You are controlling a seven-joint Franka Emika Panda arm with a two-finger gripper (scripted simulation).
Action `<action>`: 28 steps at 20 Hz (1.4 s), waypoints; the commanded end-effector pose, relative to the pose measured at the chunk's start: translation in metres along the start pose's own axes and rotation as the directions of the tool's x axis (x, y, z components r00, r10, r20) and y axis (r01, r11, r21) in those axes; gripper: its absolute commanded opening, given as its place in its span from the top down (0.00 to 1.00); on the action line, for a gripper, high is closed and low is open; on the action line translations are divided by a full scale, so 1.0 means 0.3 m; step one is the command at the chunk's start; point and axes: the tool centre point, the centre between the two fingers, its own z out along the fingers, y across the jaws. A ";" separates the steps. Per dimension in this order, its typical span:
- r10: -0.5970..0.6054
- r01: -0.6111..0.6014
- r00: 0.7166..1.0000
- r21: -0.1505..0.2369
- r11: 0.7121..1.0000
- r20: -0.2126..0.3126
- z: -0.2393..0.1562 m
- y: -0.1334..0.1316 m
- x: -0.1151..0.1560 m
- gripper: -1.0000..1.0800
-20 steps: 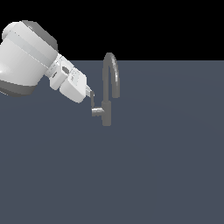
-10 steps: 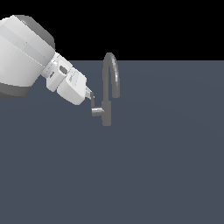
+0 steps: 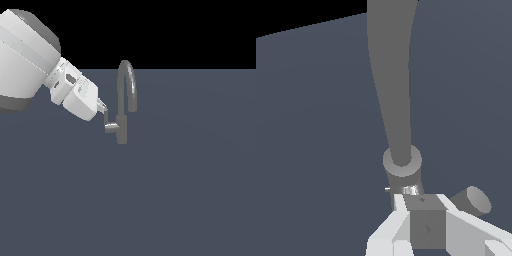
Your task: Turn on the faucet by rotating a designated handle.
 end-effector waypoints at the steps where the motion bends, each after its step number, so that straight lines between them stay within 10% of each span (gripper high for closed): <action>1: -0.004 0.004 1.000 -0.010 1.000 -0.003 0.014 0.040 -0.006 1.00; 28: 0.001 -0.002 1.000 0.012 1.000 0.010 0.098 0.219 -0.116 1.00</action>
